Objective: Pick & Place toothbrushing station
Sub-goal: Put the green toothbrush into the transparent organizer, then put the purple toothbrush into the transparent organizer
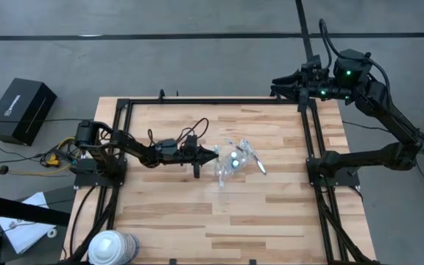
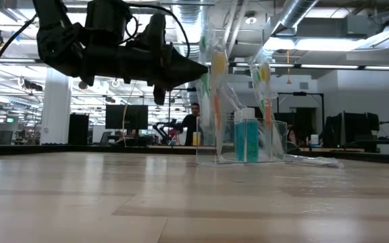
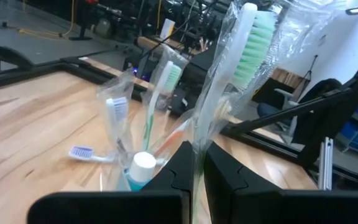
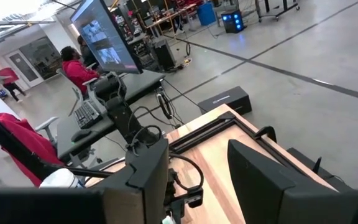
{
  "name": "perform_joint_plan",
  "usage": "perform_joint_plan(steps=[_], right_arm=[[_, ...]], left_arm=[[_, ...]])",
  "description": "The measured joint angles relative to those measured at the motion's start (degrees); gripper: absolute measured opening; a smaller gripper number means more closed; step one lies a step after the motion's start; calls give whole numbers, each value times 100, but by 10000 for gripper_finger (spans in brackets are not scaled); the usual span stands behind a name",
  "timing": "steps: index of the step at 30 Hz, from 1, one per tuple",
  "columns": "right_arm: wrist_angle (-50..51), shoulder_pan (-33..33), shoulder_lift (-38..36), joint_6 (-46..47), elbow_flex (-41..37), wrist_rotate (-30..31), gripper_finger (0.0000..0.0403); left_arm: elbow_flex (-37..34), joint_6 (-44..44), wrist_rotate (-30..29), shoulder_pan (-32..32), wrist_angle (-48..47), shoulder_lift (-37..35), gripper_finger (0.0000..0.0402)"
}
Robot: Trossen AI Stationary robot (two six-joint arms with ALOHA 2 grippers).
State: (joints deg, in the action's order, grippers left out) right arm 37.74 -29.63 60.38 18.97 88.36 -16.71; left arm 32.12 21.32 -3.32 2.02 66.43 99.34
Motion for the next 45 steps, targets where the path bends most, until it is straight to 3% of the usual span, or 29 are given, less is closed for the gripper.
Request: perform_joint_plan(steps=[9, 14, 19, 37, 45], right_arm=[[-2, 273, 0, 13, 0, 4, 151], [1, 353, 0, 15, 0, 4, 148], [14, 385, 0, 14, 0, 4, 149], [133, 385, 0, 10, 0, 4, 144], [133, 385, 0, 4, 0, 4, 142]], left_arm=[[4, 153, 113, -23, 115, 516, 6], [8, 486, 233, -173, 1069, 1242, 6], [9, 618, 183, -199, 1382, 1448, 15], [2, 602, 9, -195, 1342, 1359, 229], [2, 668, -30, -124, 1347, 1359, 257]])
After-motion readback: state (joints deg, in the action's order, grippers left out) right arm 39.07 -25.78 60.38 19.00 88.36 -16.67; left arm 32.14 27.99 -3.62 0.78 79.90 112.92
